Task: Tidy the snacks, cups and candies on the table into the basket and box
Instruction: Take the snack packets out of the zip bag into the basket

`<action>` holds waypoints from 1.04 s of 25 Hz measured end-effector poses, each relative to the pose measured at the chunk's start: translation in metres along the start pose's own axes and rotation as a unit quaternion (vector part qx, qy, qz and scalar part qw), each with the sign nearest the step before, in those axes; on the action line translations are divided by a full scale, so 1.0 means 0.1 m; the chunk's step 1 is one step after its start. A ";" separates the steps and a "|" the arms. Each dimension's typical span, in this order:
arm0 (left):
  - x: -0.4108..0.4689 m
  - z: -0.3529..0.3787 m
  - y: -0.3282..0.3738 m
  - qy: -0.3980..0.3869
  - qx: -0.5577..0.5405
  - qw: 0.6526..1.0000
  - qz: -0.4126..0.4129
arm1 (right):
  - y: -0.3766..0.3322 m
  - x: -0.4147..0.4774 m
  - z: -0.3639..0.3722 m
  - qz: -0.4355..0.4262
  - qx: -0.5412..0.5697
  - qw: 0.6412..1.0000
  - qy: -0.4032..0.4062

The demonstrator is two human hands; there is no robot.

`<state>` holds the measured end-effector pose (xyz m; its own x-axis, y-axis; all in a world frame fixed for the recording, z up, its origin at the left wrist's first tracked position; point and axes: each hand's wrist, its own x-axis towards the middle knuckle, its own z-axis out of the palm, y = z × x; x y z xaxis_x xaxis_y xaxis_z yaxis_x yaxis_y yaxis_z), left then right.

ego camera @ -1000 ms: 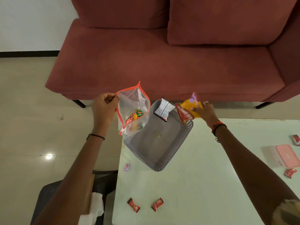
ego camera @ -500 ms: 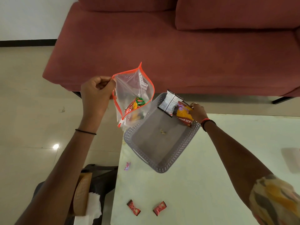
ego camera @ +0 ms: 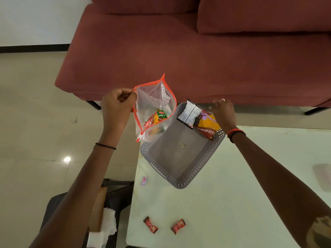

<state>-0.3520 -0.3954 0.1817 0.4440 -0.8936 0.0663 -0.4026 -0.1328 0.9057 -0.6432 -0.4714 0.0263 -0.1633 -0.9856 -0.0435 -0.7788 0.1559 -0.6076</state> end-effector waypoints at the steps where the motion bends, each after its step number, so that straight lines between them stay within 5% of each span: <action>1: -0.03 0.00 0.02 -0.002 0.002 1.000 -0.002 | -0.19 0.00 -0.16 -0.007 0.056 0.998 0.014; 5: -0.19 0.03 0.11 -0.026 0.008 1.000 -0.002 | -1.07 -0.27 -0.89 -0.138 0.201 0.968 0.064; 7: -0.29 0.06 0.14 -0.044 0.024 0.999 0.000 | -1.45 -0.50 -1.15 -0.254 0.203 0.946 0.006; 9: -0.38 0.10 0.17 -0.054 0.041 0.998 0.001 | -1.69 -0.66 -1.21 -0.363 0.115 0.911 -0.160; 11: -0.50 0.14 0.22 -0.068 0.057 0.996 0.014 | -1.81 -0.77 -1.05 -0.385 -0.061 0.866 -0.315; 14: -0.67 0.21 0.28 -0.094 0.066 0.993 0.037 | -1.76 -0.92 -0.62 -0.344 -0.258 0.811 -0.396; 18: -0.88 0.28 0.36 -0.104 0.050 0.992 0.044 | -1.51 -1.10 -0.33 -0.355 -0.358 0.765 -0.400; 26: -1.10 0.31 0.39 -0.107 0.052 0.990 0.076 | -1.11 -1.37 -0.18 -0.349 -0.407 0.795 -0.282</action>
<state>-0.4415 -0.3159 0.1969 0.1960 -0.9756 0.0988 -0.5377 -0.0226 0.8428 -0.5451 -0.3524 0.1146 0.6001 -0.6867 -0.4103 -0.7317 -0.6785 0.0654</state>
